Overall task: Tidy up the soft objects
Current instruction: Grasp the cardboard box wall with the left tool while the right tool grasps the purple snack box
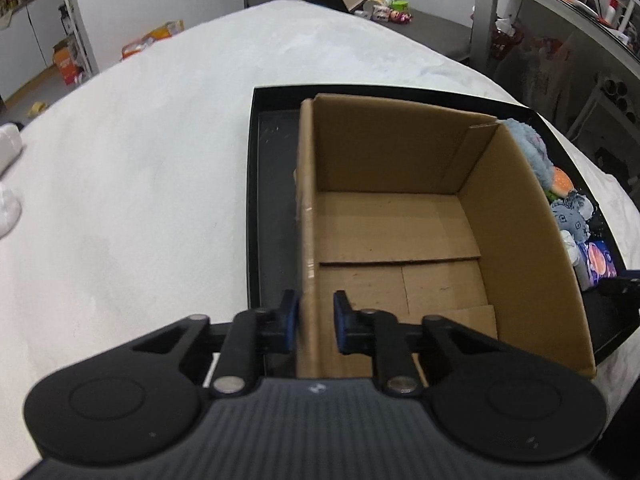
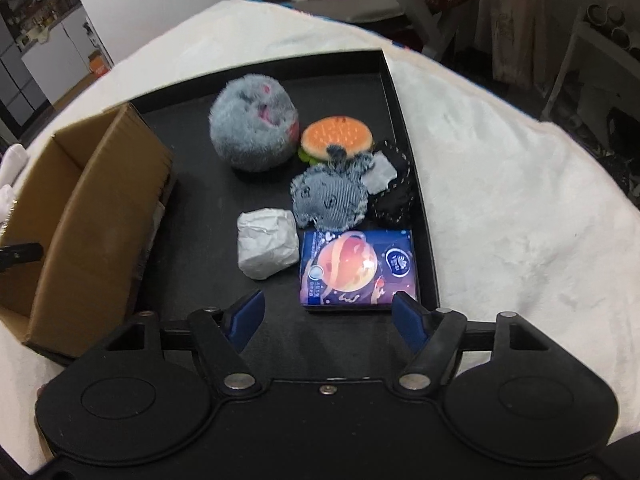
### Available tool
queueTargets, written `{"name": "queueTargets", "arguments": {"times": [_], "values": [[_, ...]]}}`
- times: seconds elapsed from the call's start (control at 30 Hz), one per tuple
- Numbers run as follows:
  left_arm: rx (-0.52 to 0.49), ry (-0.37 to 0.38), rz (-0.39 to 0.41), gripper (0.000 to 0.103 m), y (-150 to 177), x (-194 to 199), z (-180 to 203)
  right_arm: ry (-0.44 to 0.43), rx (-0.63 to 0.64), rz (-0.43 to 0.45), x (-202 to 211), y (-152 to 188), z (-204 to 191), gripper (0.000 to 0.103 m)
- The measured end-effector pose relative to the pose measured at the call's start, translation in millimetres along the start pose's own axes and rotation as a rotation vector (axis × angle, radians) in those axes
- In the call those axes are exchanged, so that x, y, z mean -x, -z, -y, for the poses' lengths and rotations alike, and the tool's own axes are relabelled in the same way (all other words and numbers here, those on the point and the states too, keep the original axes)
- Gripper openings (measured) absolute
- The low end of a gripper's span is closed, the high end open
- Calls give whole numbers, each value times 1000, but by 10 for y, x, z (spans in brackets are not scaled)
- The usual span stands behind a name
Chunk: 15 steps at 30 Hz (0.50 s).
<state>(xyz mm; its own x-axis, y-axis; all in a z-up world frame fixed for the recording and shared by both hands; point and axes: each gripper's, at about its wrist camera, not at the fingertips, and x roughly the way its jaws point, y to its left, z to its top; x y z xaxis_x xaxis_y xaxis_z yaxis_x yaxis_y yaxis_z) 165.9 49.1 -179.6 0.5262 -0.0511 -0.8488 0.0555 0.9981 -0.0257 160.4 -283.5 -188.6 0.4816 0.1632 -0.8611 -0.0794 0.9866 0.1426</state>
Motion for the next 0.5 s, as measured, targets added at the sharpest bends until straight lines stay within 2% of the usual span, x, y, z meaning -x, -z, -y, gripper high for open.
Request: {"name": "queueTargets", "arguments": {"times": [0.17,0.3,0.43,0.5], "values": [[5,21,-41,14,-17,-72,-72,70,-23,-44,-129,-16,47,70],[-5,37,-65,14,-39,-92,-86,85,-38,-61,-192,-33,72,72],[-9,44,-72,15,-22,-99,-91,98,-26,-43,-253,-14,-1,84],[-20,48,-68,15,-9,-98,-87,120,7,-22,-273,12,-67,87]]}}
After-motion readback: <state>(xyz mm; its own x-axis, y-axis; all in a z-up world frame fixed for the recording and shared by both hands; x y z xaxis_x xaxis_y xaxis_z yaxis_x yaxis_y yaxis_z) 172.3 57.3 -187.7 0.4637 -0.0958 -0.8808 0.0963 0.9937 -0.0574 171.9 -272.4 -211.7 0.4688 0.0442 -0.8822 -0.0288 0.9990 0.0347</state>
